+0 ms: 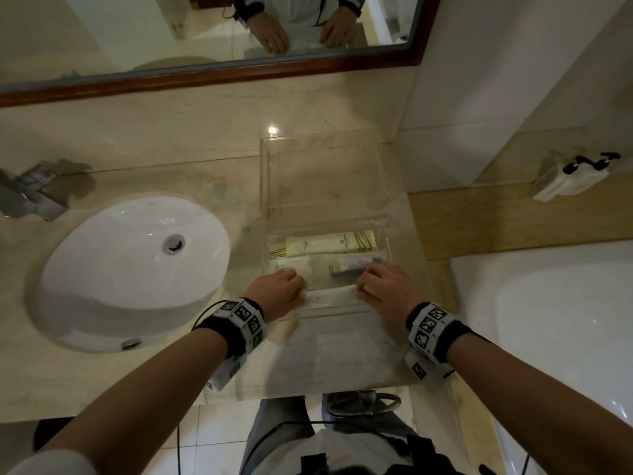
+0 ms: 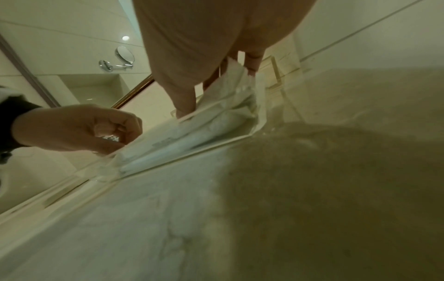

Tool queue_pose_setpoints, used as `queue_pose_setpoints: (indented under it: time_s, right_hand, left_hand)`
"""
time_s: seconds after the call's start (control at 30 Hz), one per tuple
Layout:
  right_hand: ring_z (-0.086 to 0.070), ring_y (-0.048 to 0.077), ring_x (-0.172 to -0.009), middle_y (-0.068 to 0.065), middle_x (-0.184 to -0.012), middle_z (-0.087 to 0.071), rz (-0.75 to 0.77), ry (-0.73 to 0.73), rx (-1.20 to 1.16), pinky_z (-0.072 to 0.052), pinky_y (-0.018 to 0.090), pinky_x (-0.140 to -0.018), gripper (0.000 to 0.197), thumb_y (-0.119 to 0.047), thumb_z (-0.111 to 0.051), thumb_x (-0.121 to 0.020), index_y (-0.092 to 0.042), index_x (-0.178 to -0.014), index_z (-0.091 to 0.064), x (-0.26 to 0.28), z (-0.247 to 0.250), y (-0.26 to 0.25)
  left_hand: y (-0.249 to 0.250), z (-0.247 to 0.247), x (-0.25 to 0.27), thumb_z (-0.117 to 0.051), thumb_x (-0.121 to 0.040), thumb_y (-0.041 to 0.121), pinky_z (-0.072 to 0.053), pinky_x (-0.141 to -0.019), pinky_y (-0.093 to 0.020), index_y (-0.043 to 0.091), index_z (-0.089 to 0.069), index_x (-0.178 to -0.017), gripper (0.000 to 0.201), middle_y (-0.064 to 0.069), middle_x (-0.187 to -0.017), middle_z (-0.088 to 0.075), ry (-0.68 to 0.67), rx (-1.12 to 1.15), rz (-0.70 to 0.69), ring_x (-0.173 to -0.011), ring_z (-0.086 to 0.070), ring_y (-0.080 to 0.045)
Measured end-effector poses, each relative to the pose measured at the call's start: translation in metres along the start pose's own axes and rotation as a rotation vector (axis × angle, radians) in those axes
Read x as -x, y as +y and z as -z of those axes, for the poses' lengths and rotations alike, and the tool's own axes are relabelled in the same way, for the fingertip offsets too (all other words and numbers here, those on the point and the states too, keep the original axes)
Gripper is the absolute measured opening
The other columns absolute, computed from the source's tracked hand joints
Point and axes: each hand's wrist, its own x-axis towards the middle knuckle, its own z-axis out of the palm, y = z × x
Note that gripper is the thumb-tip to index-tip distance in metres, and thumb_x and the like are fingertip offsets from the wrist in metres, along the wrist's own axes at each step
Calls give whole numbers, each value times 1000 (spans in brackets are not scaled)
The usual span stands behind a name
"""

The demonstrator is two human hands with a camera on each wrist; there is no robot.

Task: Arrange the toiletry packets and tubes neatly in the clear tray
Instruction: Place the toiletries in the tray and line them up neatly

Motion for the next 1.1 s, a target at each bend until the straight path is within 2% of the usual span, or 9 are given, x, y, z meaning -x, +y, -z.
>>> queue_pose_setpoints:
  time_s: [0.17, 0.23, 0.3, 0.37, 0.43, 0.57, 0.73, 0.87, 1.1]
  right_hand:
    - [-61, 26, -87, 8, -97, -64, -47, 62, 20, -53, 39, -75, 27, -35, -48, -82, -17, -94, -62, 4, 2, -5]
    - [-58, 29, -103, 11, -115, -61, -153, 92, 14, -51, 44, -88, 34, -36, -42, -83, -17, -110, -52, 0, -2, -8]
    - [-51, 33, -120, 15, -132, -53, -229, 49, -9, -41, 46, -102, 44, -38, -39, -84, -18, -123, -42, -9, -7, -13]
    - [-41, 34, -132, 16, -142, -43, -232, -39, 0, -30, 47, -110, 54, -42, -37, -85, -17, -132, -38, -19, -15, -20]
    - [-32, 33, -138, 16, -149, -36, -221, -119, 33, -22, 48, -115, 60, -46, -34, -86, -17, -138, -36, -28, -21, -24]
    - [-20, 31, -144, 14, -155, -24, -244, -158, 93, -1, 40, -118, 66, -52, -25, -87, -18, -142, -33, -32, -28, -25]
    - [-16, 29, -146, 13, -156, -21, -268, -139, 101, 4, 37, -115, 67, -53, -22, -87, -19, -143, -34, -32, -29, -27]
    - [8, 20, -148, 3, -160, 3, -351, -151, 35, 12, 37, -118, 66, -56, -26, -91, -27, -149, -13, -38, -23, -23]
    - [14, 23, -147, 3, -160, 9, -370, -189, 109, 9, 45, -119, 69, -62, -17, -86, -36, -149, -2, -44, -26, -19]
  left_hand:
    - [-1, -4, 4, -42, -85, 41, -52, -61, -30, 13, -64, -86, 36, -4, -87, -65, 142, -54, -40, -73, -66, -25]
    - [5, -5, 4, -30, -86, 46, -52, -82, -34, 12, -62, -105, 51, -7, -108, -64, 195, 1, 83, -96, -64, -26]
    - [16, -5, 1, -15, -82, 55, -35, -109, -38, 8, -46, -134, 76, -10, -140, -46, 119, 100, 231, -129, -45, -29]
    - [23, -11, -4, -4, -76, 61, -16, -119, -38, 10, -25, -147, 90, -8, -155, -25, 63, 120, 293, -144, -23, -27]
    - [28, -19, -10, -1, -75, 64, -9, -121, -40, 13, -19, -149, 92, -7, -157, -20, 36, 94, 304, -146, -16, -27]
    - [26, -26, -14, -8, -79, 62, -16, -120, -45, 11, -29, -146, 87, -9, -149, -33, 59, 76, 302, -140, -26, -31]
    - [24, -28, -13, -18, -85, 56, -27, -115, -48, 7, -46, -135, 75, -13, -137, -47, 98, 93, 272, -130, -41, -35]
    - [26, -24, -16, -13, -91, 62, -41, -105, -53, 4, -57, -121, 79, -14, -122, -59, 112, 91, 319, -115, -57, -36]
    - [23, -41, -33, -2, -87, 68, -13, -116, -54, 9, -22, -146, 86, -13, -155, -29, 134, 36, 334, -144, -17, -33]
